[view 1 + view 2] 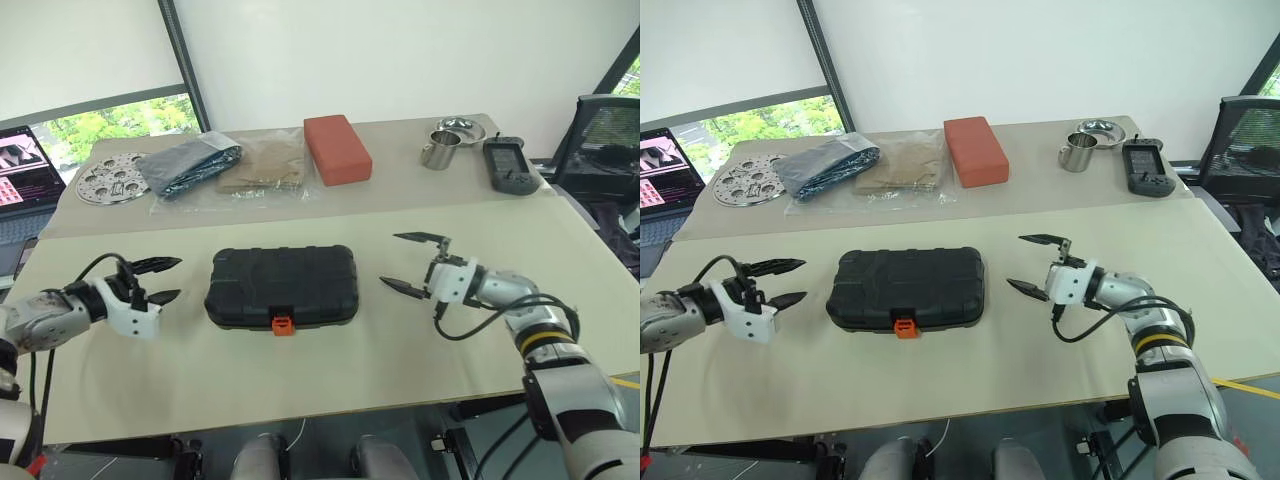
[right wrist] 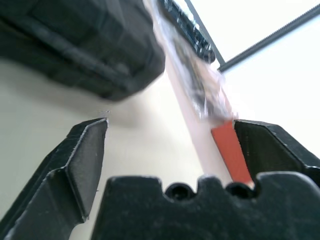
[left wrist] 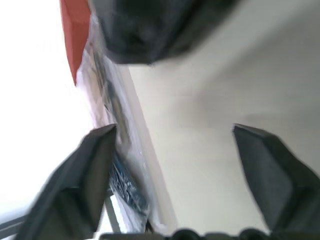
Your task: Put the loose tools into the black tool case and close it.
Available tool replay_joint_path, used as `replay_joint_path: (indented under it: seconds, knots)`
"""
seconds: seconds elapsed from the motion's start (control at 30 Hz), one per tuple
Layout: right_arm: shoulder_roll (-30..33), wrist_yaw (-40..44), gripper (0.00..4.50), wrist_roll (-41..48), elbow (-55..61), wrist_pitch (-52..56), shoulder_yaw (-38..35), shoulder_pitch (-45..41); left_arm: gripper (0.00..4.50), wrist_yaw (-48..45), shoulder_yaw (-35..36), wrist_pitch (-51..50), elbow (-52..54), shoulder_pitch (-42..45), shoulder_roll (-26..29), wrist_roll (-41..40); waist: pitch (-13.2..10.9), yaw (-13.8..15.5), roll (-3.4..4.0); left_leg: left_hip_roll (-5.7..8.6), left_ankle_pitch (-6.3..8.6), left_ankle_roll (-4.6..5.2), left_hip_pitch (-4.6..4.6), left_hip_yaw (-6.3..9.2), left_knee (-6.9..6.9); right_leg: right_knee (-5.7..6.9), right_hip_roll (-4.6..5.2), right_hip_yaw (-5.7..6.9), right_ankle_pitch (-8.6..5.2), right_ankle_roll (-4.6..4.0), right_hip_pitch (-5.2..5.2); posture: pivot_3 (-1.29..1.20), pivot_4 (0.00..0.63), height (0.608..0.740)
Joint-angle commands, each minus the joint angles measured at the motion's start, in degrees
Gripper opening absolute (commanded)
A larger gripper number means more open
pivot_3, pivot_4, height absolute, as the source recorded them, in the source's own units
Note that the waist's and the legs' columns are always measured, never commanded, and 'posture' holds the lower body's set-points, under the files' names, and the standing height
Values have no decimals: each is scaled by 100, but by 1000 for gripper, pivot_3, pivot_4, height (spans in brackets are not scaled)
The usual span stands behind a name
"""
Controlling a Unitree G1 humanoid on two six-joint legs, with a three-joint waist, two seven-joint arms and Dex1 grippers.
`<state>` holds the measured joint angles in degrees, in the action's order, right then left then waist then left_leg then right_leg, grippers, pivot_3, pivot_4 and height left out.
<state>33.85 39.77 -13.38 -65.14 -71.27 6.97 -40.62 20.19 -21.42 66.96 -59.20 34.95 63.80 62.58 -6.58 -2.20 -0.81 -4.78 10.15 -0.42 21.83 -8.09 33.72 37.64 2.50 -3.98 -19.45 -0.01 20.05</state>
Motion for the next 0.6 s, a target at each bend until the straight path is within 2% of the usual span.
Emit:
replay_joint_path:
  seconds: [0.03,0.07,0.13,0.2,0.27,0.37,0.47,0.6]
  knots:
    - [-7,190,4500,626,178,261,-168,131,4492,649,-260,-150,-404,221,124,124,-2,-3,-3,-2,-1,-1,0,-10,-1,1,-2,2,0,0,2,0,150,740]
    - [-20,348,4500,806,244,392,-185,182,4492,608,-272,-131,-546,283,99,7,-2,-7,-4,-4,-2,-3,0,-18,-1,1,-4,5,0,0,4,0,150,740]
    - [-127,849,4500,1506,681,1217,-350,368,4492,-325,84,-61,-1105,453,-135,-859,-5,-6,-8,-5,-4,-6,-1,-35,-2,3,-9,9,0,0,6,0,150,740]
    - [-161,1333,4500,2125,1467,2324,-413,644,4492,-2147,824,-173,-1699,623,-548,-2229,-4,-2,-7,-4,-8,-14,-4,-46,-1,8,-23,20,0,0,8,0,150,740]
    - [-130,1734,4500,2800,2562,3713,-424,1008,4492,-4060,1809,-837,-1856,825,-1051,-3765,-3,29,-3,0,-20,-34,-5,-49,1,15,-21,26,-1,2,8,0,150,740]
    - [53,1933,4500,3709,4255,5899,-420,1613,4492,-5956,2776,-2046,-1569,1104,-1539,-5320,-4,67,-4,1,-36,-60,15,-48,15,35,-16,56,-6,9,23,0,150,740]
    - [434,1939,4500,4567,6224,8088,-129,2375,4492,-7142,3455,-3656,-1227,1686,-2105,-6467,-3,141,-7,1,-36,-61,31,-24,17,35,-20,70,-6,8,23,0,150,740]
    - [664,1665,4500,4526,7455,9314,210,2842,4492,-7975,3685,-5096,-710,2106,-2619,-7181,-1,139,-11,3,-20,-34,43,9,23,30,-40,81,-6,8,19,0,150,740]
